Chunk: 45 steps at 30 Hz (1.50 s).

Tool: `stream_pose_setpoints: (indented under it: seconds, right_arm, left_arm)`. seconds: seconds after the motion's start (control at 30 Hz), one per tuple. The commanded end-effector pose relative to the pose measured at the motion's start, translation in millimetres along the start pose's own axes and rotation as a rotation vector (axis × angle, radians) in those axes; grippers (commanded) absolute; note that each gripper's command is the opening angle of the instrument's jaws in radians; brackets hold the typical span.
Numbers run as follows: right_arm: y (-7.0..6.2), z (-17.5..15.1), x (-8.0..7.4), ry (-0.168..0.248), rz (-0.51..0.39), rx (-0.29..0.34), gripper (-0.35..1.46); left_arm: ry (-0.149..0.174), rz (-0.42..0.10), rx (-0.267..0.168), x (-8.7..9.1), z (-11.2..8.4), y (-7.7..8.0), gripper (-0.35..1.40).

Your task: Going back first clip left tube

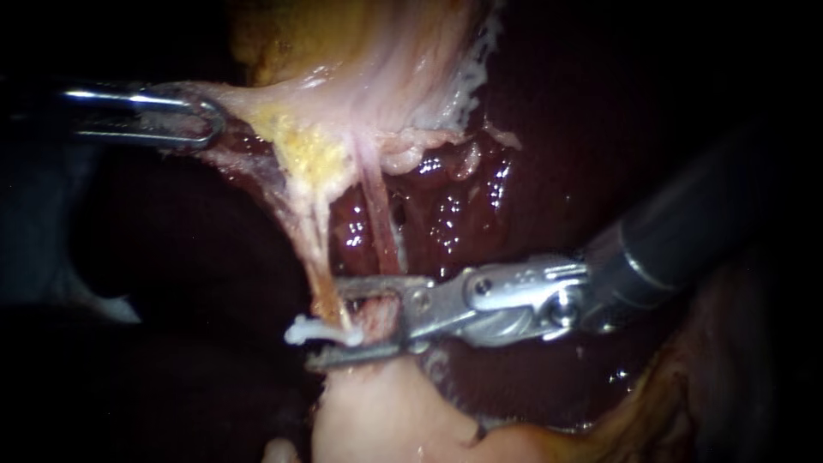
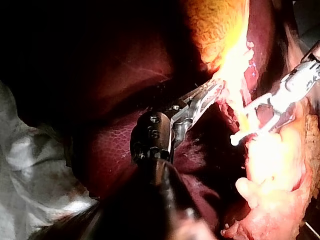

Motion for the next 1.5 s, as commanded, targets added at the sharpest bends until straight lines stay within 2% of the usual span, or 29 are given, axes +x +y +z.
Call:
stream_pose_setpoints:
  seconds: [0.03,0.33,0.6,1.0,1.5]
  right_arm:
    - [0.2,-1.1,0.4,-0.001,-0.006,-0.007,0.5]
    - [1.2,-9.0,2.2,-0.011,-0.037,-0.051,0.5]
    - [2.0,-14.3,2.1,-0.042,-0.054,-0.039,0.5]
    - [2.2,-15.7,1.4,-0.047,-0.057,-0.032,0.5]
    - [2.1,-15.8,1.4,-0.046,-0.058,-0.028,0.5]
  left_arm:
    - [-0.001,-0.002,-0.001,0.0,0.0,0.0,-0.35]
    - [-0.001,-0.001,-0.001,-0.1,-0.1,0.0,-0.35]
    - [0.0,-0.007,0.001,-0.1,-0.2,0.0,-0.35]
    - [0.002,-0.007,0.003,-0.1,0.3,-0.1,-0.35]
    - [0.026,0.004,0.026,-0.6,4.6,-0.9,-0.35]
